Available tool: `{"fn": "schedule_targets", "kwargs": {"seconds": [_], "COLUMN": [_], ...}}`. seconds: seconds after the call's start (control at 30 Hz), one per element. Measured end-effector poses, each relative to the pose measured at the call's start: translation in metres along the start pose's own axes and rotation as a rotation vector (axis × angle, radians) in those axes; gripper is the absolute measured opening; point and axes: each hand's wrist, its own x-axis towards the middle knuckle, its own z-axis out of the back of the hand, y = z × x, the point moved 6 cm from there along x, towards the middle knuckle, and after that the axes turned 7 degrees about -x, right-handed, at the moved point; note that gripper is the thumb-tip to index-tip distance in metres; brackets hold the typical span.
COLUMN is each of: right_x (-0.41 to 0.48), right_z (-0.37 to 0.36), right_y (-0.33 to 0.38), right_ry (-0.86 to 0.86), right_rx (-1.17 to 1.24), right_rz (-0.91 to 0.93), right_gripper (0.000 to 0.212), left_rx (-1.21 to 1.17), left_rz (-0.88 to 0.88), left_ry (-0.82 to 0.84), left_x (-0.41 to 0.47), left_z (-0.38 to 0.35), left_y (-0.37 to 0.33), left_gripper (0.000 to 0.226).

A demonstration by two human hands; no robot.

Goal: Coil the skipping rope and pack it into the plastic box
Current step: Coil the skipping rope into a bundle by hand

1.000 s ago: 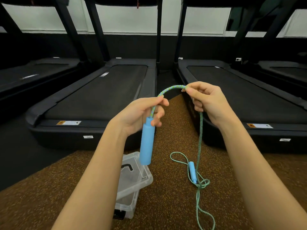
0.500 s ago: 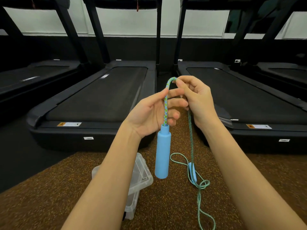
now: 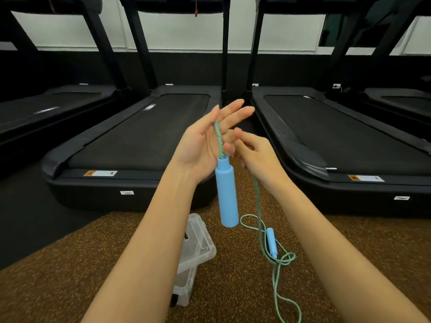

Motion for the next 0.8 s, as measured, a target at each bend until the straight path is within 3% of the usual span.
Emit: {"fn": "schedule_targets", "kwargs": {"seconds": [0.13, 0.47, 0.67, 0.8], "right_x": [0.0, -0.011, -0.014, -0.015], "right_z": [-0.009, -0.021, -0.013, -0.006], "right_y": [-0.008, -0.005, 0.012, 0.024], "right_ry": [0.13, 0.544, 0.64, 0.663], "right_rx": [-0.156, -0.307, -0.359, -0.345], "right_rz": [-0.029, -0.061, -0.031, -0.013], "right_gripper": [0.029, 0.029, 0.03, 0.019], "left_rx": [-0.057, -0.055, -0.084, -0.076], "left_rz": [-0.083, -0.239, -0.289, -0.304], "left_ry": [-0.074, -0.181, -0.234, -0.27], "left_x": [-0.004, -0.013, -0.011, -0.009], "left_z": [0.007, 0.028, 0.037, 0.044], "left_y": [-0.014, -0.036, -0.038, -0.04], "left_gripper": [0.041, 0.047, 0.047, 0.05]}}
